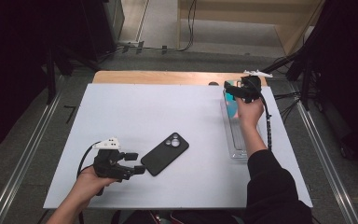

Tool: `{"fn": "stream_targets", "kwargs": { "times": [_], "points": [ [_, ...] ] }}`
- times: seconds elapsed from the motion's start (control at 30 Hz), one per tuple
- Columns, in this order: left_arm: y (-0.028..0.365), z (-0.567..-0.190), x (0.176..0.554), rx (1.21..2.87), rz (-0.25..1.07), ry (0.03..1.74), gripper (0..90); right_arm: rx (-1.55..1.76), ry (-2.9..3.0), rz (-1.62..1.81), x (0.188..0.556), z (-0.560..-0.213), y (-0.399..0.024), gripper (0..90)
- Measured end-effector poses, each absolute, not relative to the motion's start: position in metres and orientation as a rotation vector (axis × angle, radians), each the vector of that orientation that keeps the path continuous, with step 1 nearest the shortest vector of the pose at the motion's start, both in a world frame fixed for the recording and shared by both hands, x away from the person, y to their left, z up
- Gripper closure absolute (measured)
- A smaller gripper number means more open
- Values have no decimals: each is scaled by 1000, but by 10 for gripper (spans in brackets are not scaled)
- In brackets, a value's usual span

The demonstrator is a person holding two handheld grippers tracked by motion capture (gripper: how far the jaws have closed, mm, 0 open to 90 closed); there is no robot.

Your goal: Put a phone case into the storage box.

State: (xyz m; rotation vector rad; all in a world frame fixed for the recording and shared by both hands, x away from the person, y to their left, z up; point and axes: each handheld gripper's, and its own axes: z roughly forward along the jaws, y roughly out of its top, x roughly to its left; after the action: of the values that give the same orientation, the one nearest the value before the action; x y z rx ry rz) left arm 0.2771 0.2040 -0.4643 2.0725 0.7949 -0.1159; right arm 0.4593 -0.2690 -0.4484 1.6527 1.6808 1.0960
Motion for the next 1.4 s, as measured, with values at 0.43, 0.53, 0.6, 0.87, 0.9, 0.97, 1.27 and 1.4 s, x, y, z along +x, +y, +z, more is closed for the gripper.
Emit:
{"fn": "stream_targets", "kwargs": {
  "times": [0.43,0.53,0.6,0.87,0.9,0.97,1.27,1.4],
  "points": [
    [205,-461,280,2064,-114,821,297,1636,1840,1243,430,-423,-271,114],
    [205,-460,281,2065,-124,833,296,1627,1881,1280,422,-421,-271,114],
    [204,-460,282,2063,-132,842,274,1604,1912,1295,416,-419,-269,114],
    [206,-459,283,2058,-131,854,273,1490,2032,1298,392,-409,-259,118],
    [206,-459,283,2056,-141,856,273,1478,2048,1303,389,-409,-258,118],
    [205,-459,284,2058,-144,854,273,1462,2069,1326,382,-409,-255,118],
    [206,-458,285,2065,-128,854,274,1385,2167,1425,358,-409,-246,123],
    [207,-457,285,2070,-127,849,273,1344,2222,1434,349,-411,-242,124]
  ]
}}
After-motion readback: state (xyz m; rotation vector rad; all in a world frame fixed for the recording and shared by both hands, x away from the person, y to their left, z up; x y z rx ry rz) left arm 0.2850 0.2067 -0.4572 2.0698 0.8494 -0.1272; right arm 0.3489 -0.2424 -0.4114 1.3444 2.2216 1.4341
